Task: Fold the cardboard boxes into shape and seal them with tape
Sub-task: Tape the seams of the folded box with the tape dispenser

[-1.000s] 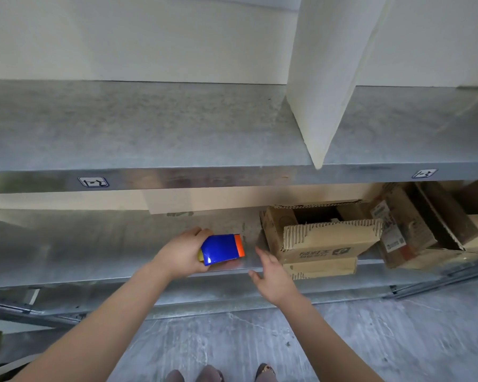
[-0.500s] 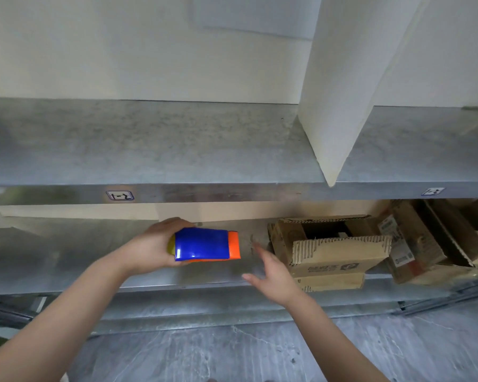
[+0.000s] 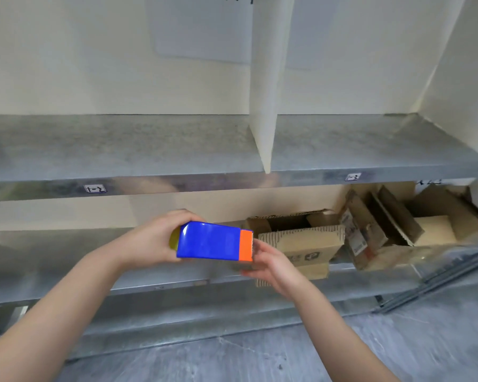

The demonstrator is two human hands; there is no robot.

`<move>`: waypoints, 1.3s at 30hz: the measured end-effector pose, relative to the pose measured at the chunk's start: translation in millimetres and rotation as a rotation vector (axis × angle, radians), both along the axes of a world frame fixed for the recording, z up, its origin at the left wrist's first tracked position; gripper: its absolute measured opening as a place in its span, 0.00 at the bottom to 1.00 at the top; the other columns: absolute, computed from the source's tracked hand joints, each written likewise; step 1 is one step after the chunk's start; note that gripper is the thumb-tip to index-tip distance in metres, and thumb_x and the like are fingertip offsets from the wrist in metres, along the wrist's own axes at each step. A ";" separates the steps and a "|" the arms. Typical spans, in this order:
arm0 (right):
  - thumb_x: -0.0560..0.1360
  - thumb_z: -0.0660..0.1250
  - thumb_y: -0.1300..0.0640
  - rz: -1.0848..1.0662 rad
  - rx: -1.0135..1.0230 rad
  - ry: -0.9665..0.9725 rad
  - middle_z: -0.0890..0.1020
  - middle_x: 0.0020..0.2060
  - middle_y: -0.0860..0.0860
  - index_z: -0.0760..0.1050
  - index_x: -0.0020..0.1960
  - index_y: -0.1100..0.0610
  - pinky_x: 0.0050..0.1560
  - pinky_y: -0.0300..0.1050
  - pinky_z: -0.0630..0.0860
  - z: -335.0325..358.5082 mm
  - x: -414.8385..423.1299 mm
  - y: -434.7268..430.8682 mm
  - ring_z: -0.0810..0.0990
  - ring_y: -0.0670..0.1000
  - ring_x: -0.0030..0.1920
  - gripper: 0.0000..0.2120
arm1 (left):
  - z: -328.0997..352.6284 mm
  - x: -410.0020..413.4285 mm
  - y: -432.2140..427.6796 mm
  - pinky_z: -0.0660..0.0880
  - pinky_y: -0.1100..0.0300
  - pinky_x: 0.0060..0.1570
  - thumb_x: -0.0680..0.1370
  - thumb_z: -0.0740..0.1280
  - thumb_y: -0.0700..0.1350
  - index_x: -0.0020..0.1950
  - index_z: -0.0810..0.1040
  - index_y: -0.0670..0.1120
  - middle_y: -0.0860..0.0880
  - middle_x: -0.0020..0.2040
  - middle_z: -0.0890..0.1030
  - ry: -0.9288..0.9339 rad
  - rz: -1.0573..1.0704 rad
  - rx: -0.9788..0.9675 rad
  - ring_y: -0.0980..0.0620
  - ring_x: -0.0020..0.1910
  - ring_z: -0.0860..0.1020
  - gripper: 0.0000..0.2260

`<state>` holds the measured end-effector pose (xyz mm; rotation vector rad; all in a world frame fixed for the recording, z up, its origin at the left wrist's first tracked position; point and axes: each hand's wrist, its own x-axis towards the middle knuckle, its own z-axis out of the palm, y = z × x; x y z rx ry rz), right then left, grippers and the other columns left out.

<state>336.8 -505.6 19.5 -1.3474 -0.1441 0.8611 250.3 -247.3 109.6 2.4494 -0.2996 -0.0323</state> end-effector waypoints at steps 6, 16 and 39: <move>0.83 0.58 0.56 -0.068 0.026 0.030 0.83 0.49 0.57 0.75 0.61 0.64 0.51 0.49 0.81 8.6 6.4 -49.7 0.83 0.52 0.47 0.14 | 13.7 6.1 -61.6 0.70 0.69 0.54 0.65 0.71 0.53 0.58 0.73 0.60 0.60 0.54 0.77 -0.019 -0.010 0.011 0.59 0.56 0.75 0.22; 0.81 0.63 0.59 -0.084 0.066 0.103 0.84 0.42 0.52 0.76 0.60 0.57 0.47 0.44 0.79 8.5 44.3 -141.7 0.82 0.48 0.43 0.09 | 15.1 23.1 -162.2 0.68 0.73 0.54 0.66 0.79 0.45 0.59 0.72 0.61 0.64 0.57 0.74 -0.036 0.074 0.022 0.60 0.58 0.74 0.27; 0.75 0.70 0.52 -0.452 -0.524 -0.503 0.83 0.43 0.47 0.77 0.42 0.47 0.53 0.54 0.80 -11.5 151.8 -198.2 0.83 0.50 0.46 0.04 | -12.6 77.7 -130.4 0.63 0.79 0.55 0.60 0.70 0.63 0.67 0.71 0.58 0.61 0.60 0.76 -0.033 0.318 0.070 0.64 0.59 0.72 0.35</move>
